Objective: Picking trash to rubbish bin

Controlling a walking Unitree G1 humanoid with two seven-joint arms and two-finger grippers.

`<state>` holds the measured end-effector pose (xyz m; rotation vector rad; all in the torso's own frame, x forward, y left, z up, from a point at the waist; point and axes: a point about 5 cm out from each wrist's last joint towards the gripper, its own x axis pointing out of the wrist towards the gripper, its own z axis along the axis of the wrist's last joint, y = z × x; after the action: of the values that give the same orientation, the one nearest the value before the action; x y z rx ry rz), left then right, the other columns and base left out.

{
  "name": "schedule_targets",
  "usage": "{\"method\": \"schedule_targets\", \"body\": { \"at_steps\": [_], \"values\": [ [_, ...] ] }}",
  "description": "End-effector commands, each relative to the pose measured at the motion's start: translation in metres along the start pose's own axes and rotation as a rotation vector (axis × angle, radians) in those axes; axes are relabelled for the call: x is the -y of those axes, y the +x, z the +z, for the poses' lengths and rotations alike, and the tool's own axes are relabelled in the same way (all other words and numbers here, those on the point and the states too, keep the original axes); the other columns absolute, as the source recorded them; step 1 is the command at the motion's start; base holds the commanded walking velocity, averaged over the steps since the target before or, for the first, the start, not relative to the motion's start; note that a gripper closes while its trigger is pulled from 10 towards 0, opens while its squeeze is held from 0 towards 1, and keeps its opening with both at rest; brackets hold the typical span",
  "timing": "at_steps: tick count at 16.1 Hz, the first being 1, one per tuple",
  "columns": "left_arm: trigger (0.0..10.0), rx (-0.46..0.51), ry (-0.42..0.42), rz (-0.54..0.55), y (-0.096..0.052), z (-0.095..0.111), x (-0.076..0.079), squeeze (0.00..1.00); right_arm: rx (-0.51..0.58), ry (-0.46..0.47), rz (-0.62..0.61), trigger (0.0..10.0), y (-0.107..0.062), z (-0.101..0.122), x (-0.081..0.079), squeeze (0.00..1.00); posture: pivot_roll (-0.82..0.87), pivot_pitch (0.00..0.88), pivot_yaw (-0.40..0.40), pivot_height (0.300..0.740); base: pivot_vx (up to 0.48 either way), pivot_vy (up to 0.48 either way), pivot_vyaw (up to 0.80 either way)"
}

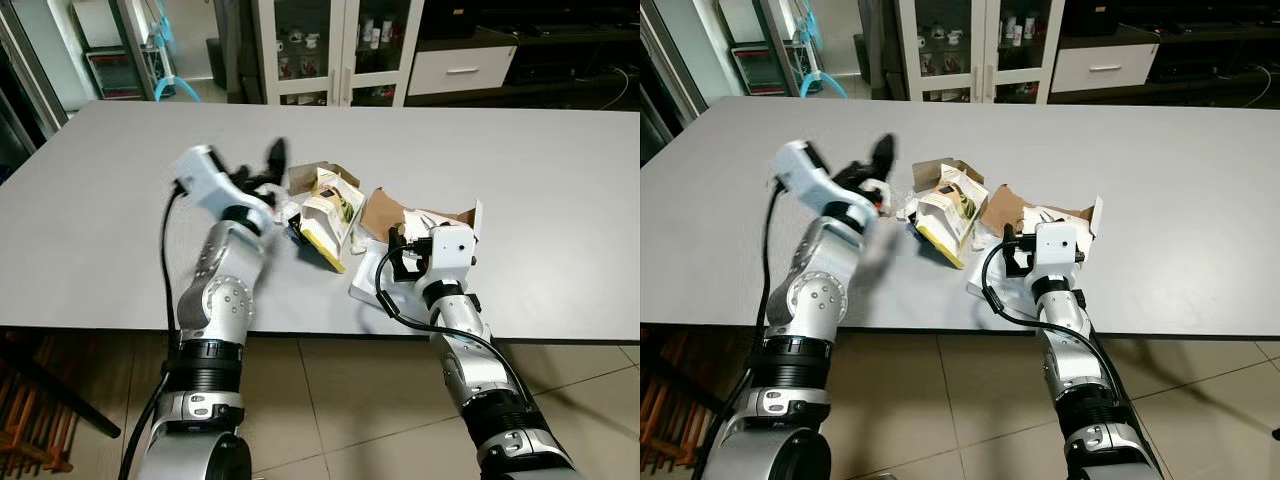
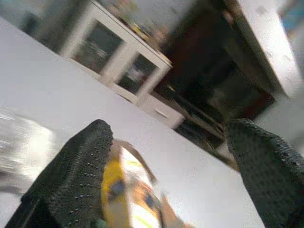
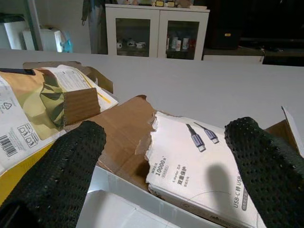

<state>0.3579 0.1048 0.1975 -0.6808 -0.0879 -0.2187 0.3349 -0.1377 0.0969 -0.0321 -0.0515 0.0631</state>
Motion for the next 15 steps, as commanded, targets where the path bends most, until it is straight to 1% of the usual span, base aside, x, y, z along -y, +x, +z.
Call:
{"method": "schedule_targets", "body": {
  "at_steps": [1, 2, 3, 4, 5, 7, 8, 10, 11, 13, 14, 15],
  "values": [
    [10.0, -0.098, 0.008, -0.099, -0.003, -0.012, 0.011, 1.00, 0.004, -0.007, 0.000, 10.0, 0.003, 0.003, -0.001, 0.00, -0.01, 0.020, 0.026, 0.740, 0.000, 0.000, 0.00],
    [10.0, -0.161, 0.081, -0.106, -0.005, -0.023, 0.014, 1.00, 0.005, -0.005, -0.005, 10.0, 0.003, 0.003, 0.000, 0.00, -0.01, 0.020, 0.029, 0.740, 0.000, 0.000, 0.00],
    [10.0, -0.187, 0.087, -0.092, -0.006, -0.030, 0.015, 1.00, 0.006, -0.004, -0.010, 10.0, 0.003, 0.003, 0.000, 0.00, -0.01, 0.021, 0.032, 0.740, 0.000, 0.000, 0.00],
    [10.0, -0.195, 0.111, -0.094, -0.005, -0.032, 0.016, 1.00, 0.006, -0.004, -0.013, 10.0, 0.003, 0.003, 0.000, 0.00, -0.01, 0.020, 0.032, 0.740, 0.000, 0.000, 0.00],
    [10.0, -0.203, 0.143, -0.076, -0.005, -0.034, 0.014, 0.00, 0.007, -0.005, -0.013, 10.0, 0.003, 0.003, 0.000, 0.00, -0.01, 0.021, 0.032, 0.740, 0.000, 0.000, 0.00],
    [10.0, -0.258, 0.189, -0.012, -0.005, -0.040, 0.005, 0.00, 0.006, -0.004, -0.010, 10.0, 0.003, 0.003, -0.001, 0.00, -0.01, 0.030, 0.033, 0.740, 0.000, 0.000, 0.00],
    [10.0, -0.261, 0.193, -0.003, -0.006, -0.040, 0.003, 0.00, 0.006, -0.003, -0.010, 10.0, 0.003, 0.003, -0.001, 0.00, -0.01, 0.030, 0.034, 0.740, 0.000, 0.000, 0.00],
    [10.0, -0.216, 0.202, 0.029, -0.004, -0.032, 0.002, 0.00, 0.006, -0.002, -0.011, 10.0, 0.003, 0.003, -0.001, 0.00, -0.01, 0.032, 0.035, 0.740, 0.000, 0.000, 0.00],
    [10.0, -0.172, 0.197, 0.072, -0.001, -0.023, 0.001, 0.00, 0.005, -0.002, -0.011, 10.0, 0.003, 0.003, -0.001, 0.00, -0.01, 0.031, 0.035, 0.740, 0.000, 0.000, 0.00],
    [10.0, -0.153, 0.189, 0.092, 0.001, -0.019, -0.001, 0.00, 0.006, -0.001, -0.010, 10.0, 0.004, 0.003, -0.002, 0.00, -0.01, 0.031, 0.035, 0.740, 0.000, 0.000, 0.00],
    [10.0, -0.159, 0.173, 0.100, 0.001, -0.021, -0.003, 0.00, 0.005, -0.001, -0.009, 10.0, 0.004, 0.003, -0.002, 0.00, -0.01, 0.029, 0.035, 0.740, 0.000, 0.000, 0.00],
    [10.0, -0.168, 0.138, 0.117, 0.000, -0.026, -0.008, 0.00, 0.005, -0.001, -0.007, 10.0, 0.004, 0.003, -0.002, 0.00, -0.01, 0.027, 0.034, 0.740, 0.000, 0.000, 0.00]
  ]
}}
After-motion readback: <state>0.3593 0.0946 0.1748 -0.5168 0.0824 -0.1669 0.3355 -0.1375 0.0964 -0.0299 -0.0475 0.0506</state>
